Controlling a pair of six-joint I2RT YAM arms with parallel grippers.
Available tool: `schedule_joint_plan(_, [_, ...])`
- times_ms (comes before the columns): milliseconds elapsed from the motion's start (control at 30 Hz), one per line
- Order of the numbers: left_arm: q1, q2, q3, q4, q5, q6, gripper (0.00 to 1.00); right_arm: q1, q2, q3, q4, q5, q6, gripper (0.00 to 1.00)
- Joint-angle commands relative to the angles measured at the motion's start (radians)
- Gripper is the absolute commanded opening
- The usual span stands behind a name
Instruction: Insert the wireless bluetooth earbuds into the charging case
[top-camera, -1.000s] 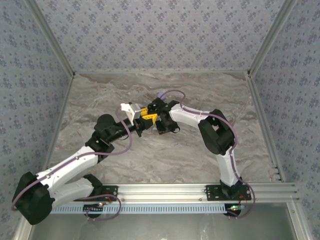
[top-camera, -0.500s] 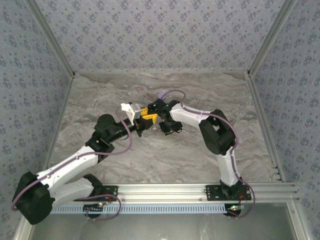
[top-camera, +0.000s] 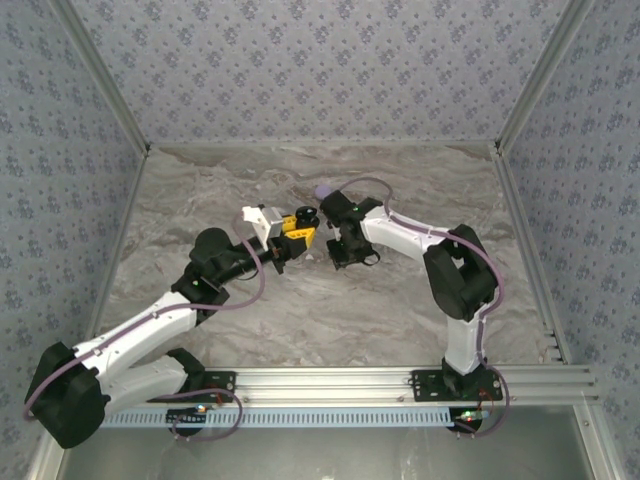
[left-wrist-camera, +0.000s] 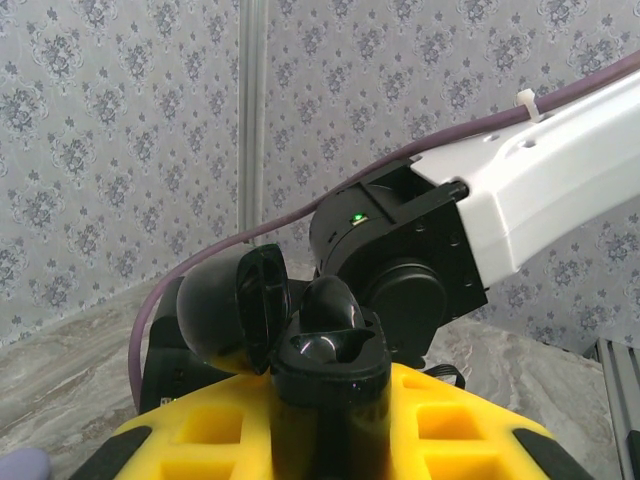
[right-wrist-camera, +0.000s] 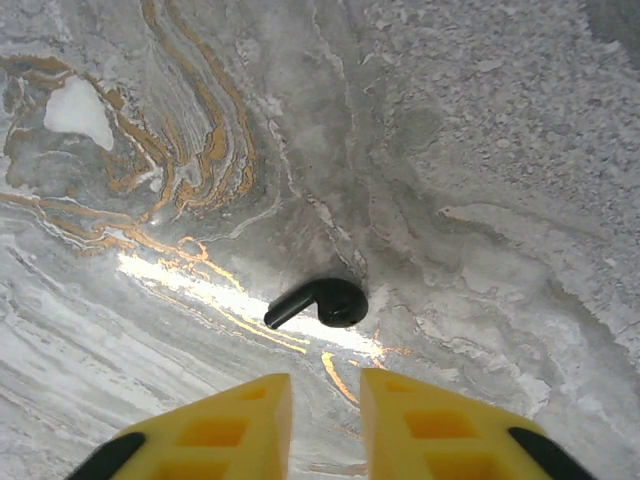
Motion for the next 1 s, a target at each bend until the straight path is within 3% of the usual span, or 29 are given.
schedule_joint_plan(0, [-0.006,0.0,0.02,0.016,0.003,0.011,0.22,-0.012,-0.009,-0.034,0.001,-0.017,0.025,0.15])
schedule_joint_plan(200, [-0.006,0.001,0.021,0.016,0.003,0.007,0.22,-0.024,0.03,-0.041,-0.003,0.035,0.054,0.08])
schedule_joint_plan(967, [-0.007,0.003,0.02,0.013,0.001,0.008,0.22,-0.027,0.138,0.07,0.016,0.026,0.048,0.1])
